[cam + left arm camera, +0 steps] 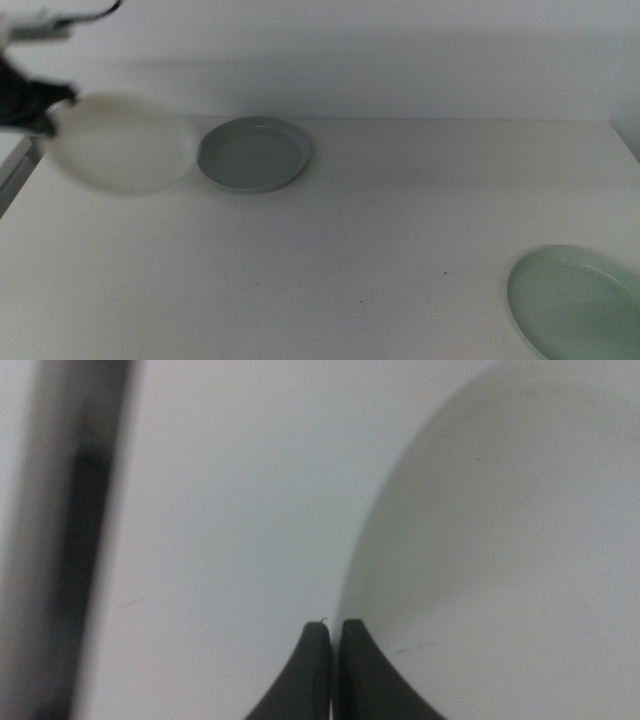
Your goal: Stack the three bowls on top of each other.
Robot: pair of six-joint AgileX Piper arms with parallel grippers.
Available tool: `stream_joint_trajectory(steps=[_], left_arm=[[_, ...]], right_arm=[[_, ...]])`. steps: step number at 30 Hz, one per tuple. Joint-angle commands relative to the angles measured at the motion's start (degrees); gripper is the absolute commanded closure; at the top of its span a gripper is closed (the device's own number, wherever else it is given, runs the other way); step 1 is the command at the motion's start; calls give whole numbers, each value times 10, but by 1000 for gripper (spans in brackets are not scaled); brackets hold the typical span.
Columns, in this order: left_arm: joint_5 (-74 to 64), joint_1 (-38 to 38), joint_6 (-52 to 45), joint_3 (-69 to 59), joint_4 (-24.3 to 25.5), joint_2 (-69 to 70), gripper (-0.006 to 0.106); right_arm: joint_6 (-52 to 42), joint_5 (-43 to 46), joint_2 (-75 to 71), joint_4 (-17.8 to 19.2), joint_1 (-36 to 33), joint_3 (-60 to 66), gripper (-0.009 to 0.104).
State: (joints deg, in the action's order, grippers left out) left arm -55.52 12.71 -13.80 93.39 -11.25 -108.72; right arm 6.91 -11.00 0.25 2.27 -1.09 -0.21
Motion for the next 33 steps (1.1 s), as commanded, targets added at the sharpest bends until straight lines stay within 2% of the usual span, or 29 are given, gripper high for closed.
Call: stream_joint_trajectory(steps=[1,7,14,18,33], left_arm=[[-9,-57,41,-5,-12,38,102],[-9,-202,125,-6,-8,33,102],[35,-309,172,-6,-8,-20,102],[36,-332,167,-6,-36,-56,102],[35,-343,153,-6,-38,-120,101]], right_arm=[[-2,8,-2,4,5,2,3],[-2,8,-2,4,5,2,3],[-2,8,-2,4,5,2,3],[-2,8,-2,4,5,2,3],[-2,8,-2,4,5,2,3]])
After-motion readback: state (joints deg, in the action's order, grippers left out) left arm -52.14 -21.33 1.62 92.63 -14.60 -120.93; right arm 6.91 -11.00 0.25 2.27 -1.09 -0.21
